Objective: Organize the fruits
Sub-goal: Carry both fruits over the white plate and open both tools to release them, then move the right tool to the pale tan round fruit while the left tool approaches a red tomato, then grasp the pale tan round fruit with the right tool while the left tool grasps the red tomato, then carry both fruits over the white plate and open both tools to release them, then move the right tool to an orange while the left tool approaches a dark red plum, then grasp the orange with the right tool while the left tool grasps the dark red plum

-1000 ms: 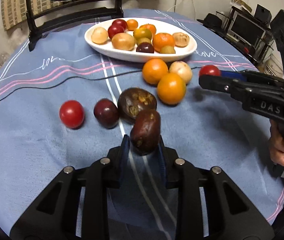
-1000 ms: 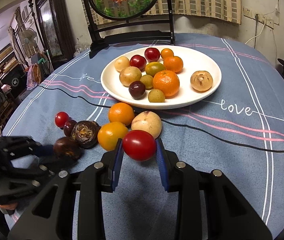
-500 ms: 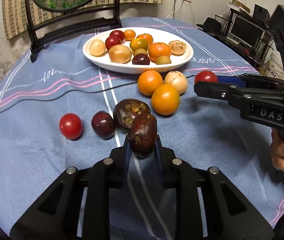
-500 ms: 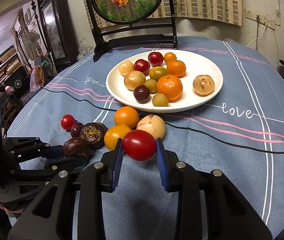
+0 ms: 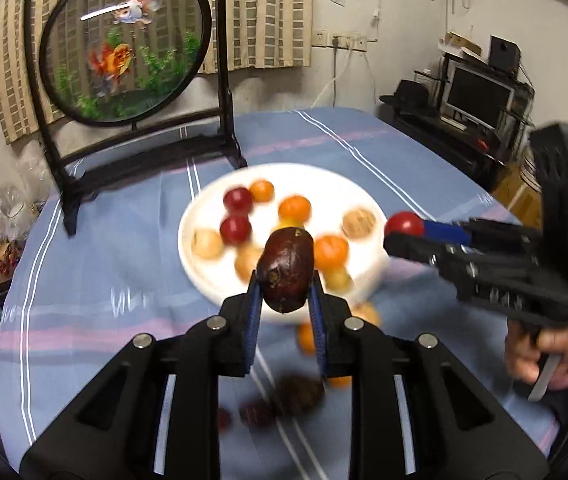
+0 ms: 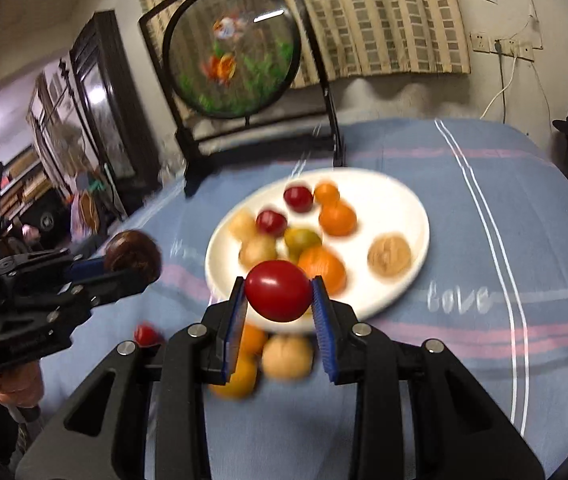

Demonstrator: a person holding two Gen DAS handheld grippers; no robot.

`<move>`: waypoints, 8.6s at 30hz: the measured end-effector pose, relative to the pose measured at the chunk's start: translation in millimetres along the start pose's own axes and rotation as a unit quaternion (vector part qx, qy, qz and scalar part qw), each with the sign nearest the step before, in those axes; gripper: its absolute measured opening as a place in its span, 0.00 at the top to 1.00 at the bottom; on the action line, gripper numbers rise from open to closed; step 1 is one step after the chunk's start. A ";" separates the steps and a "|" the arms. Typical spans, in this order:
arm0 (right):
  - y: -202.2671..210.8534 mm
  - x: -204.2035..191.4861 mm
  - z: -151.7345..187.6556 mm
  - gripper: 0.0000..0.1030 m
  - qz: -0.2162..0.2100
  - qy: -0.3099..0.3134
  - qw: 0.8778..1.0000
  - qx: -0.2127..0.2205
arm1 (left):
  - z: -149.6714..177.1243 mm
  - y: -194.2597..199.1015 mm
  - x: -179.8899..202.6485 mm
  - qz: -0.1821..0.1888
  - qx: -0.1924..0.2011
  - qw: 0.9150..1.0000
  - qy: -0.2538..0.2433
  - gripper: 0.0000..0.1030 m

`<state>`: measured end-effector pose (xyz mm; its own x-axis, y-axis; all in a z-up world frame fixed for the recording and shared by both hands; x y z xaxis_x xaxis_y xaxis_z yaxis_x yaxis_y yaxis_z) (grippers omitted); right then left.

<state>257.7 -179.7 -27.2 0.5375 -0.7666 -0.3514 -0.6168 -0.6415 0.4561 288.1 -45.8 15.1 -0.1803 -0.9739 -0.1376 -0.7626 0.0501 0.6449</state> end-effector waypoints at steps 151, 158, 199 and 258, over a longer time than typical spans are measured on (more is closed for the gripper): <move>-5.7 -14.7 53.0 0.59 0.006 -0.042 0.998 -0.050 | 130.1 9.3 -45.4 -0.103 -0.041 0.989 0.096 0.71; 2.7 -12.7 37.5 0.59 0.015 -0.027 1.000 -0.007 | 105.7 8.2 -51.3 -0.109 -0.026 0.990 0.083 0.71; -20.8 -44.8 68.5 0.37 -0.030 0.017 0.995 -0.092 | 122.3 21.9 -65.8 -0.081 -0.025 0.986 0.143 0.03; -28.4 -27.5 74.0 0.62 -0.036 -0.052 0.991 -0.117 | 131.1 -16.1 -15.5 -0.010 -0.071 0.997 -0.016 0.62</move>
<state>217.8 -142.5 -90.9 0.5057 -0.7256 -0.4667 -0.4227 -0.6800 0.5992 221.7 -2.6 -91.7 -0.1874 -0.9669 -0.1733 -0.6709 -0.0029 0.7416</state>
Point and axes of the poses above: each gripper's, at about its wrist camera, not at the fingertips, and y roughly against the way its jaws point, x to its right, z to its underside, the point moved 5 cm from there along -y, roughly the way its jaws point, and after that the axes turned 13 degrees about -z, right-handed, at the moved point
